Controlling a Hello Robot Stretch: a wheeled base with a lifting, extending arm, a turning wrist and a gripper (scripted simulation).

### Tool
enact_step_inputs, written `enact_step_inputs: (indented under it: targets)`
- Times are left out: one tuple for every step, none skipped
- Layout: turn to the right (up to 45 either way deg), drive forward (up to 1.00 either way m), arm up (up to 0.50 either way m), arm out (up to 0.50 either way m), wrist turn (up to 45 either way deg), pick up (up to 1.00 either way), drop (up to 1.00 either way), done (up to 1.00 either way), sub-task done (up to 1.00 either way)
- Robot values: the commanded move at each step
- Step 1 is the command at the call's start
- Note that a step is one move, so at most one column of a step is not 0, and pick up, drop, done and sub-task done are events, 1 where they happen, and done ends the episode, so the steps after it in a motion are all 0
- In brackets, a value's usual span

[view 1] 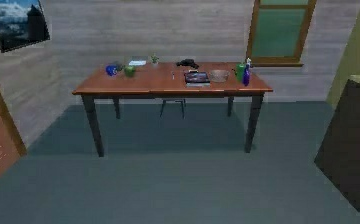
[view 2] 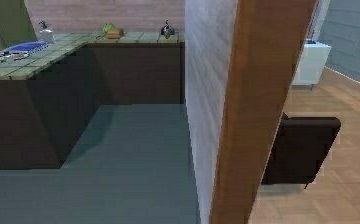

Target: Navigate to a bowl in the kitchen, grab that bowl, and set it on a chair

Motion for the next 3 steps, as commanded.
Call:
enact_step_inputs:
  targets:
    - [-45.0, 0.00, 0.00, 0.00, 0.0, 0.00, 0.00, 0.00, 0.00]
    - [-45.0, 0.00, 0.00, 0.00, 0.0, 0.00, 0.00, 0.00, 0.00]
    - [0.0, 0.20, 0.00, 0.00, 0.0, 0.00, 0.00, 0.00, 0.00]
